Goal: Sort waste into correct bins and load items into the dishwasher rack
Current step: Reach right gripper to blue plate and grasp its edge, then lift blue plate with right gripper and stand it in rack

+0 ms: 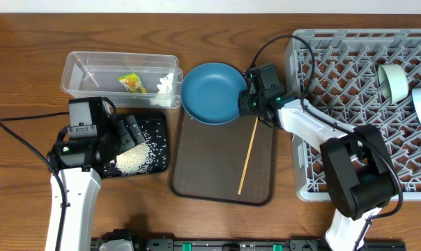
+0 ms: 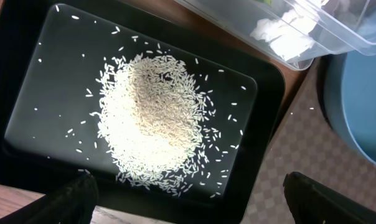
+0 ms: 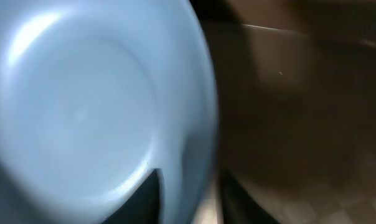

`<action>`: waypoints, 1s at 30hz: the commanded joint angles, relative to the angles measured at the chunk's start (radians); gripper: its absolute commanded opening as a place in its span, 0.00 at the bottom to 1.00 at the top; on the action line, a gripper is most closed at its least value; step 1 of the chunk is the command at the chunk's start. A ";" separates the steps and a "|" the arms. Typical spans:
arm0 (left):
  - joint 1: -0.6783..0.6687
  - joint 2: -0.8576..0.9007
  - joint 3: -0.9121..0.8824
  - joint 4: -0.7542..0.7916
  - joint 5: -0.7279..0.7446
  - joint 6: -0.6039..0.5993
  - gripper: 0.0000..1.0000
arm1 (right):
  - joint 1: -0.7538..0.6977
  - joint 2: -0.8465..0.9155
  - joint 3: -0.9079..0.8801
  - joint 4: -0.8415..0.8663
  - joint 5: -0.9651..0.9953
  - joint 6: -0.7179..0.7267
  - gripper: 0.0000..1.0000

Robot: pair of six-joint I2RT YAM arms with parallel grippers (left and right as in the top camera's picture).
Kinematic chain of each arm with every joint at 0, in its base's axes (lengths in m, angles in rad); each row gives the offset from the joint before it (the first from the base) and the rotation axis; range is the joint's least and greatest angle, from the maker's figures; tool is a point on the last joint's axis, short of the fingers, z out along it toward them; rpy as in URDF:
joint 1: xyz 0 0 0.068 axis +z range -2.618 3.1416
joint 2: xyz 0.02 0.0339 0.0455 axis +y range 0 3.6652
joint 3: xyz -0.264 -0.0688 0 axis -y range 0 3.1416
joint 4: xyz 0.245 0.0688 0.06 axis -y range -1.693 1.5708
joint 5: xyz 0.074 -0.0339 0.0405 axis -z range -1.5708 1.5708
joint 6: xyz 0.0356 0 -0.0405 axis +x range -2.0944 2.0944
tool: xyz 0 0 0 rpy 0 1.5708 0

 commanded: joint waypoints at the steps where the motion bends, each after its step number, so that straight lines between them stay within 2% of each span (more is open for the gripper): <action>1: 0.003 0.002 0.009 -0.003 -0.012 -0.001 0.98 | 0.008 0.011 -0.002 -0.005 0.027 0.019 0.03; 8: 0.003 0.002 0.009 -0.003 -0.012 -0.002 0.98 | -0.011 -0.031 -0.002 -0.008 0.061 0.006 0.01; 14: 0.003 0.002 0.009 -0.003 -0.012 -0.002 0.98 | -0.064 -0.208 -0.001 -0.045 0.182 -0.089 0.01; 19: 0.003 0.002 0.009 -0.003 -0.012 -0.001 0.98 | -0.094 -0.416 -0.001 -0.055 0.329 -0.238 0.01; 23: 0.003 0.002 0.009 -0.003 -0.012 -0.001 0.98 | -0.113 -0.545 -0.001 -0.050 0.525 -0.377 0.01; 30: 0.003 0.002 0.009 -0.003 -0.012 -0.001 0.98 | -0.189 -0.599 -0.001 -0.006 0.924 -0.658 0.01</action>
